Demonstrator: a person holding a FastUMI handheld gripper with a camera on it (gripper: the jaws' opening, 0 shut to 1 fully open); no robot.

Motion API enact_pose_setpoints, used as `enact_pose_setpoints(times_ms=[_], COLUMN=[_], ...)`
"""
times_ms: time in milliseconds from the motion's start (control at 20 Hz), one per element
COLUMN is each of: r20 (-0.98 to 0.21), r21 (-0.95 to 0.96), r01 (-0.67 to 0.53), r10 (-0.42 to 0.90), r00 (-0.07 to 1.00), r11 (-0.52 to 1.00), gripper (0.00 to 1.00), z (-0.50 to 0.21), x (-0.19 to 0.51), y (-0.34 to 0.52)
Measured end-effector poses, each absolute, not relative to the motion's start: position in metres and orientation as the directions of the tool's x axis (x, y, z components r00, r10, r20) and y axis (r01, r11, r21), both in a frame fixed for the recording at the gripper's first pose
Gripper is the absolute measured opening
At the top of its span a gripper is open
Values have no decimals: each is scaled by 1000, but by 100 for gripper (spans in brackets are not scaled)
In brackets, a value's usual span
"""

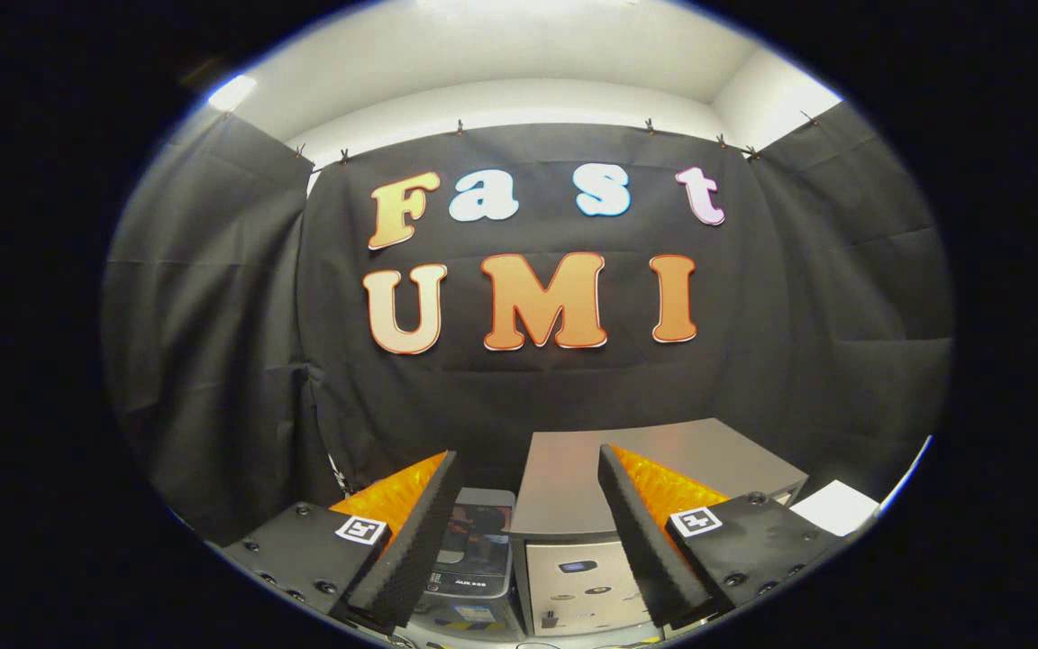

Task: Put the clothes into the washing machine and then close the washing machine lid.

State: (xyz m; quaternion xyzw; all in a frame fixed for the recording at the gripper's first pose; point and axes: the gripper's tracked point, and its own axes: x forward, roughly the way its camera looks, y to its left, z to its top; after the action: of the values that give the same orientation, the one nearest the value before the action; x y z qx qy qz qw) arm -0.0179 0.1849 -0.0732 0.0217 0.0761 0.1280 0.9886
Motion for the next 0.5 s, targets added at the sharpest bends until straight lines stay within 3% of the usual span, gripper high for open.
enact_pose_setpoints(times_ms=[500], r20=[-66], r21=[75], r01=[-182], r10=[187], r00=[980], r11=[980], gripper=[99], z=[-59], x=[-58], y=[117])
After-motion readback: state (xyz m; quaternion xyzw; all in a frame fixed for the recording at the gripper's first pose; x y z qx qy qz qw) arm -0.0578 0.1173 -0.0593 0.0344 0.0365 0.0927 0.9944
